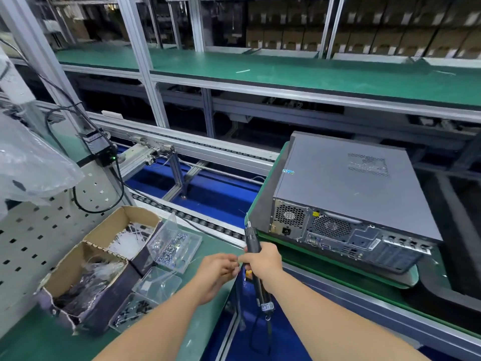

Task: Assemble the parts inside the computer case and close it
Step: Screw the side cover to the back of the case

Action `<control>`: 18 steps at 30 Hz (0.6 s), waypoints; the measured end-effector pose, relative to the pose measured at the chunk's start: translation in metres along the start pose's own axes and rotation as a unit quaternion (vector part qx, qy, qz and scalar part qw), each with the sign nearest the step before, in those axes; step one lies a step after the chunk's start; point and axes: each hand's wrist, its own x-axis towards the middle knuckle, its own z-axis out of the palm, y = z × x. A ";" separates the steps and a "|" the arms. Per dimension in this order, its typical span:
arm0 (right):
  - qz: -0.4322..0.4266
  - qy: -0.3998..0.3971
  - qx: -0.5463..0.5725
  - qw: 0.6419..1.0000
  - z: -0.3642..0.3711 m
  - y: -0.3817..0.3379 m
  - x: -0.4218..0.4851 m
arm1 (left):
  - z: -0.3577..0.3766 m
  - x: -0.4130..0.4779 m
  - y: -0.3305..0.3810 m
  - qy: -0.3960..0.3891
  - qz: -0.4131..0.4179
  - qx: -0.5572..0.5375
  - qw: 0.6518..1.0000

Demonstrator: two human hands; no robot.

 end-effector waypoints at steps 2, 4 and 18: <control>-0.017 0.011 -0.011 1.000 -0.009 -0.002 -0.003 | 0.014 -0.002 -0.001 0.008 -0.056 -0.080 0.995; -0.034 0.019 -0.023 0.999 -0.014 -0.003 -0.006 | 0.023 -0.004 -0.001 -0.008 -0.096 -0.103 0.990; -0.121 0.033 -0.076 0.989 -0.035 -0.002 -0.027 | 0.051 -0.008 0.033 -0.033 -0.196 -0.111 0.974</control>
